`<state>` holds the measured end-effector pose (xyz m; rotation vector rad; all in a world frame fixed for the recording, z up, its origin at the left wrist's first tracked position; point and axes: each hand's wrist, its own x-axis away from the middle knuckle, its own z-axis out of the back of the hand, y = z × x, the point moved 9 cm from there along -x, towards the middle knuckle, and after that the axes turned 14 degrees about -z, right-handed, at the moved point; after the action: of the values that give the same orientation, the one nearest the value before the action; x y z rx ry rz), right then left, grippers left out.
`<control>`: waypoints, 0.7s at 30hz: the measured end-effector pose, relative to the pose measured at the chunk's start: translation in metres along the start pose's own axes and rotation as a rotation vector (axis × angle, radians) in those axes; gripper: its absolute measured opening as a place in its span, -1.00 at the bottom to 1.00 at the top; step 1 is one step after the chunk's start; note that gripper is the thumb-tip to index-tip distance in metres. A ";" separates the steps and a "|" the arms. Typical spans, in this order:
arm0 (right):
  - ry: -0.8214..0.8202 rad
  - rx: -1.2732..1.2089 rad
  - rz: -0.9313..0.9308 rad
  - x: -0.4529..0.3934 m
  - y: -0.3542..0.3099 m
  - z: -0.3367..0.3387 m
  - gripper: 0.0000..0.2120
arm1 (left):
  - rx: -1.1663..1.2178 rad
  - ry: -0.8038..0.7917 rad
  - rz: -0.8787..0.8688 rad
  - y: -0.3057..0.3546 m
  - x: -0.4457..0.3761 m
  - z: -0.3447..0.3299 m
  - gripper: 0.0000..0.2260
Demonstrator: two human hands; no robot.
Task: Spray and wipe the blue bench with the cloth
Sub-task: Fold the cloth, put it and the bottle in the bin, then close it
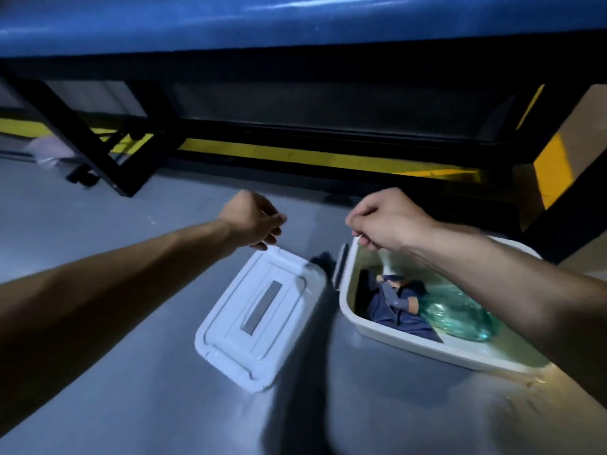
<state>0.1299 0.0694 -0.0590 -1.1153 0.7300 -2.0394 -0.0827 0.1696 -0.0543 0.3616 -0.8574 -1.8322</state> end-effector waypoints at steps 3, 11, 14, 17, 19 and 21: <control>-0.033 0.141 0.101 -0.020 -0.030 -0.052 -0.80 | 0.033 0.015 0.197 -0.073 0.016 0.014 -0.83; -0.166 0.750 0.063 -0.081 -0.013 -0.187 -0.85 | 0.228 -0.022 0.717 -0.223 0.123 -0.024 -0.79; -0.176 0.860 0.019 -0.095 0.001 -0.214 -0.83 | 0.254 -0.087 0.824 -0.250 0.159 -0.046 -0.79; -0.111 0.933 0.009 -0.106 0.006 -0.222 -0.70 | 0.258 -0.259 0.876 -0.256 0.182 -0.069 -0.66; -0.054 0.957 -0.008 -0.111 0.006 -0.221 -0.63 | 0.281 -0.315 0.880 -0.258 0.184 -0.074 -0.64; -0.053 0.953 -0.018 -0.116 0.008 -0.220 -0.70 | 0.297 -0.343 0.877 -0.261 0.183 -0.074 -0.66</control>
<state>-0.0137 0.1879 -0.2250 -0.5934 -0.2966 -1.9766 -0.2926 0.0318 -0.2635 -0.1552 -1.2759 -0.9552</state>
